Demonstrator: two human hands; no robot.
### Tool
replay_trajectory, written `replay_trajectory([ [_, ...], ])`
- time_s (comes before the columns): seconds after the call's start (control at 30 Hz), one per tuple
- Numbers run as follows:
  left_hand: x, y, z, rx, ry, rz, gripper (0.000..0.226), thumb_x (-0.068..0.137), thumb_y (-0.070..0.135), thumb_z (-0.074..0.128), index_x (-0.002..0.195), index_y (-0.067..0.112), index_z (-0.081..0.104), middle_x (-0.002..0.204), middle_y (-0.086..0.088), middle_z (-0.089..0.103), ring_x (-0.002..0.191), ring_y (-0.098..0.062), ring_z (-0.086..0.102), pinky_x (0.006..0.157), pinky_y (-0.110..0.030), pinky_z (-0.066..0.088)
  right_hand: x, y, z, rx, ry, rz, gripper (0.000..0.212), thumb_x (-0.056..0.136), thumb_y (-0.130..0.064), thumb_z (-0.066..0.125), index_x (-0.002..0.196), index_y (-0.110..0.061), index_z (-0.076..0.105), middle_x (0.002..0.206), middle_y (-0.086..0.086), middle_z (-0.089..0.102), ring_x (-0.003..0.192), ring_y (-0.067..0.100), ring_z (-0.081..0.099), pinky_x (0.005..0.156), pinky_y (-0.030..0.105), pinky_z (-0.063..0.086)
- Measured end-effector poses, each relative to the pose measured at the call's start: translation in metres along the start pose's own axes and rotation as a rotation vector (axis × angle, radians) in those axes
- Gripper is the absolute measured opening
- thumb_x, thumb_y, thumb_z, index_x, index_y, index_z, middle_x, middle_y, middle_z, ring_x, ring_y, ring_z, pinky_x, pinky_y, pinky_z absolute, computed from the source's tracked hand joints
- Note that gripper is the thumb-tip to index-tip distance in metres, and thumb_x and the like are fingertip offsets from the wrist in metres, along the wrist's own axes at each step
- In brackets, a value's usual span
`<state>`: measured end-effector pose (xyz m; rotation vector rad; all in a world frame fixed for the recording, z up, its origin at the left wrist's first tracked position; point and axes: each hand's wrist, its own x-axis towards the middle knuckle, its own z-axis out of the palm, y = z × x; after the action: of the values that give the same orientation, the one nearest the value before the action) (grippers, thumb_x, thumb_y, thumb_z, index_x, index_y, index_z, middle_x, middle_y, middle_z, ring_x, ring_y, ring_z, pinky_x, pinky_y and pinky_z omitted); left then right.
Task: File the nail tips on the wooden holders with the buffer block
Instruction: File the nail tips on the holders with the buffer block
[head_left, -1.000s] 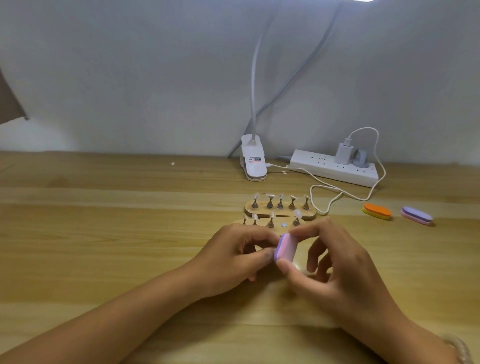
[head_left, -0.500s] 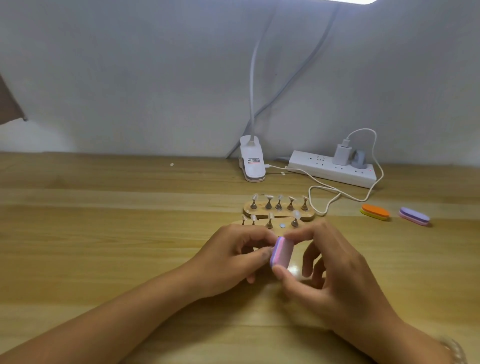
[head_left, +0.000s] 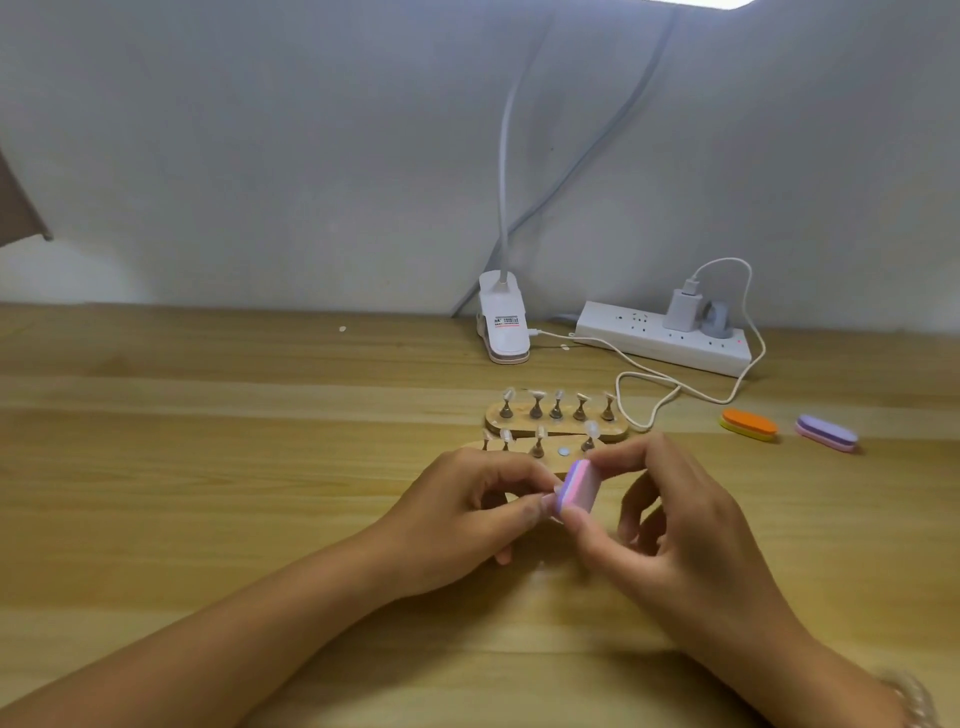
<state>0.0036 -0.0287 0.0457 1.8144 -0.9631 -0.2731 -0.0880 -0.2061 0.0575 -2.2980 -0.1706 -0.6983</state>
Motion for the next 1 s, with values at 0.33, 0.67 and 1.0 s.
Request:
replay_trajectory([
  [0.33, 0.001, 0.000, 0.002, 0.032, 0.067, 0.014, 0.013, 0.090, 0.011, 0.071, 0.086, 0.023, 0.074, 0.062, 0.017, 0.055, 0.052, -0.007, 0.035, 0.051, -0.020, 0.028, -0.002, -0.002, 0.000, 0.033, -0.057, -0.001, 0.025, 0.074, -0.046, 0.070, 0.091, -0.030, 0.060, 0.094, -0.014, 0.062, 0.066, 0.015, 0.058, 0.054, 0.015, 0.040],
  [0.67, 0.000, 0.001, 0.002, 0.084, 0.063, 0.038, 0.005, 0.087, 0.017, 0.073, 0.089, 0.019, 0.077, 0.077, -0.004, 0.070, 0.055, -0.010, 0.039, 0.053, -0.023, 0.031, 0.000, -0.002, -0.002, -0.003, -0.037, 0.043, 0.039, 0.071, -0.064, 0.069, 0.087, -0.030, 0.058, 0.087, -0.014, 0.061, 0.064, 0.017, 0.056, 0.054, 0.030, 0.046],
  [1.0, 0.001, 0.000, 0.002, 0.081, 0.092, 0.036, 0.006, 0.088, 0.012, 0.074, 0.090, 0.015, 0.078, 0.071, 0.016, 0.066, 0.050, -0.003, 0.036, 0.050, -0.016, 0.028, 0.003, 0.004, -0.004, 0.032, -0.002, 0.145, 0.033, 0.069, -0.055, 0.071, 0.085, -0.027, 0.061, 0.086, -0.013, 0.063, 0.064, 0.016, 0.056, 0.057, 0.030, 0.045],
])
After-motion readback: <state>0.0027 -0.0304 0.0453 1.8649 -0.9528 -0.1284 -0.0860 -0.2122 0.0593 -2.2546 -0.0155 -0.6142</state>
